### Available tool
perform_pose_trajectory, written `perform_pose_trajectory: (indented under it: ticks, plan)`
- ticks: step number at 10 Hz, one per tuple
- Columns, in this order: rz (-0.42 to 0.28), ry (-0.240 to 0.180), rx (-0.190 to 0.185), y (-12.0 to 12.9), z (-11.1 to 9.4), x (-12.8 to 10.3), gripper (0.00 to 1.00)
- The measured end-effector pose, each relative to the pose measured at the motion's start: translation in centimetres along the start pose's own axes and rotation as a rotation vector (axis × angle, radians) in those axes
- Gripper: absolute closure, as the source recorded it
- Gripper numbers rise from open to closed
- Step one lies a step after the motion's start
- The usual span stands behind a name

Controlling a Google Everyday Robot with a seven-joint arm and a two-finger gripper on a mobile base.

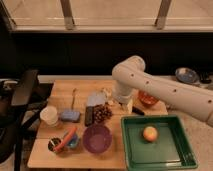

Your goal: Place fork in purple bowl

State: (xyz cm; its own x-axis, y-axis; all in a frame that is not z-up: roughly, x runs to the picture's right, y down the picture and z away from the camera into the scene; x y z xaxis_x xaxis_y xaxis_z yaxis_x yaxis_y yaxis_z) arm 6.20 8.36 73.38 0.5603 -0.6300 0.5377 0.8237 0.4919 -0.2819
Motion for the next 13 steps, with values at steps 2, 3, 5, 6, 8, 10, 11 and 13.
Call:
perform_pose_trajectory:
  ticks: [2, 3, 5, 6, 8, 10, 11, 13]
  plan:
    - [-0.052, 0.031, 0.011, -5.0, 0.7, 1.2, 0.22]
    - [-0.074, 0.046, 0.015, -7.2, 1.1, 1.4, 0.22]
    - [-0.13, 0.053, 0.035, -11.1, 1.9, 1.4, 0.22]
    - [-0.154, 0.045, 0.065, -12.6, 2.2, 1.6, 0.22]
    - [-0.207, 0.019, 0.111, -16.1, 2.9, 0.7, 0.22]
    - [-0.245, -0.007, 0.121, -18.1, 3.4, -0.7, 0.22]
    - [-0.24, -0.003, 0.112, -17.5, 3.4, -0.4, 0.22]
    - [-0.245, -0.007, 0.113, -17.8, 3.5, -0.7, 0.22]
